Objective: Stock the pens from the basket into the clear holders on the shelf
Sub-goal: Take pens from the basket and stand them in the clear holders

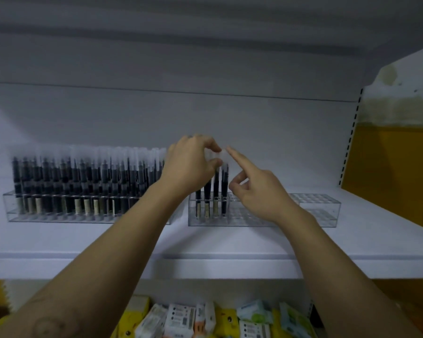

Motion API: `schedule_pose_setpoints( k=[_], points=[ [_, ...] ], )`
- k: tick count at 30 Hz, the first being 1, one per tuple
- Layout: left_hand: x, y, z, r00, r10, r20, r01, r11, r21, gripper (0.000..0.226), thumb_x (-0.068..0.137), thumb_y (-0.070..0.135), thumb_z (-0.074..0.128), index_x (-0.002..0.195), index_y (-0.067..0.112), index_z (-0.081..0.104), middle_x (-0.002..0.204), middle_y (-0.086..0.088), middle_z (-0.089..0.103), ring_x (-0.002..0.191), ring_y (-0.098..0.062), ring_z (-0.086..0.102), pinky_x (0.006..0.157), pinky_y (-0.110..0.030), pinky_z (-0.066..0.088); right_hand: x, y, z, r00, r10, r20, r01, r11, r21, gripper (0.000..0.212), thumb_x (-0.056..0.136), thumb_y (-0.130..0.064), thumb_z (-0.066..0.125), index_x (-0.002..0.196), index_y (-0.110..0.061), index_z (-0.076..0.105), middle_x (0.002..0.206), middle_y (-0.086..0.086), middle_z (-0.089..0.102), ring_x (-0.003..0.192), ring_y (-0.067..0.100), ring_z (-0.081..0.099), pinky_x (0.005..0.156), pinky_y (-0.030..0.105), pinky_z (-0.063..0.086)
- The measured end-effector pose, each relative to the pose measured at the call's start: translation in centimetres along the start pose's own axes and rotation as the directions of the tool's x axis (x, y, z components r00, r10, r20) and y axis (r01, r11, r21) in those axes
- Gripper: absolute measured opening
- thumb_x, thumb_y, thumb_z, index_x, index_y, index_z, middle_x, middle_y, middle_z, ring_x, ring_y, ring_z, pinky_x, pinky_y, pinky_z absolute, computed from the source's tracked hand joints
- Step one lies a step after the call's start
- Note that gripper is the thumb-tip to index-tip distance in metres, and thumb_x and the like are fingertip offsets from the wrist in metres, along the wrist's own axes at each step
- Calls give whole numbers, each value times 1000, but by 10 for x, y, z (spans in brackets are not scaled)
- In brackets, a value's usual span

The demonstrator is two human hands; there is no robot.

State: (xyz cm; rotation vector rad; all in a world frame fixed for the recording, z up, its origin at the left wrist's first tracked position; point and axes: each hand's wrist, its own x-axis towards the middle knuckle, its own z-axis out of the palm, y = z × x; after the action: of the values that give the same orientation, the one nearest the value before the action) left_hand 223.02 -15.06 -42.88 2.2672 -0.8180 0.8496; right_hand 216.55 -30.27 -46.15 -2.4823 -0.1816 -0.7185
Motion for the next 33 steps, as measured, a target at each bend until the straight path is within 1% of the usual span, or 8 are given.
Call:
schedule_pose_setpoints(
  k=[3, 5, 8, 11, 16, 26, 29, 33],
  points=[
    [-10, 3, -6, 999, 36, 12, -36, 997, 64, 37, 89, 35, 63, 125, 29, 59, 139, 6, 51, 129, -19, 44, 113, -42, 28, -4, 1, -1, 999, 28, -27, -26, 997, 69, 84, 94, -19, 60, 147, -55, 6, 104, -7, 61, 80, 11, 64, 73, 22, 51],
    [-20, 6, -10, 999, 38, 0, -38, 997, 68, 45, 90, 35, 62, 134, 30, 52, 145, 6, 45, 134, -18, 38, 118, -42, 18, -9, 0, -1, 999, 41, -33, -38, 995, 89, 87, 92, -19, 63, 148, -52, 6, 116, -4, 57, 91, 9, 62, 77, 18, 48],
    [-40, 11, -16, 997, 62, -40, -59, 996, 66, 45, 90, 33, 63, 134, 29, 52, 145, 4, 46, 134, -17, 39, 118, -40, 11, -17, -5, -2, 998, 31, -48, -28, 999, 43, 85, 90, -21, 66, 150, -47, 11, 134, -3, 47, 112, 9, 51, 98, 29, 46],
    [-62, 15, -21, 994, 74, -78, -69, 996, 60, 42, 89, 31, 65, 129, 26, 57, 141, 1, 50, 130, -19, 41, 117, -39, 14, -29, -15, -5, 994, -21, -105, 19, 1000, -18, 74, 88, -29, 68, 148, -41, 26, 139, -5, 42, 123, 11, 45, 105, 32, 41],
    [-102, 17, -29, 988, 105, -113, -98, 993, 65, 40, 86, 31, 68, 125, 22, 60, 129, 2, 58, 119, -22, 50, 107, -37, 29, -66, -37, -6, 989, -91, -113, 81, 993, -88, 59, 88, -32, 67, 142, -34, 43, 135, -9, 46, 123, 9, 46, 101, 24, 38],
    [-212, 5, -29, 994, 93, -64, -78, 977, 198, 33, 82, 41, 68, 112, 28, 63, 110, 6, 64, 105, -20, 56, 87, -35, 33, -165, -45, 37, 992, -100, -82, 94, 993, -70, 46, 86, -33, 69, 130, -31, 54, 119, -13, 51, 106, 3, 50, 92, 22, 43],
    [-253, -6, -15, 1000, 14, 19, -17, 982, 189, 33, 83, 44, 66, 113, 29, 63, 112, 6, 63, 108, -20, 56, 87, -36, 33, -198, -30, 69, 997, -61, -52, 59, 997, -53, 41, 86, -31, 70, 126, -28, 59, 110, -11, 54, 99, 4, 52, 86, 24, 46],
    [-298, -16, 11, 974, -97, 207, 59, 981, 184, 39, 88, 49, 57, 123, 32, 57, 125, 10, 57, 119, -16, 50, 97, -34, 30, -233, -9, 117, 996, 42, 79, -41, 999, -17, 41, 88, -32, 67, 127, -25, 57, 116, -6, 53, 105, 11, 54, 89, 31, 47]
  ],
)
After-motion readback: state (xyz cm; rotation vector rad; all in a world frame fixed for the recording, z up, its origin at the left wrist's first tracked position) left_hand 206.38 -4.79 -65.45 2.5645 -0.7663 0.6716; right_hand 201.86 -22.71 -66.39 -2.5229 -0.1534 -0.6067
